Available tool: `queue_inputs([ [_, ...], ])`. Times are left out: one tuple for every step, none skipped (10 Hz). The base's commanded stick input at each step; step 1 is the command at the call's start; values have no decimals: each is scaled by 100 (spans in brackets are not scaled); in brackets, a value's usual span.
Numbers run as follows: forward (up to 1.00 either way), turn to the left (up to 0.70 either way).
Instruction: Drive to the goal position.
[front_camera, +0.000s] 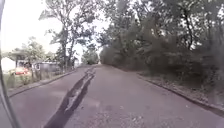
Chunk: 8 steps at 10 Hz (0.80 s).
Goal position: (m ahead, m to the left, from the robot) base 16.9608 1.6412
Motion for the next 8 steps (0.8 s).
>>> queue_inputs([
  [70, 0],
  [70, 0],
  [70, 0],
  [70, 0],
  [70, 0],
  [70, 0],
  [70, 0],
  [70, 0],
])
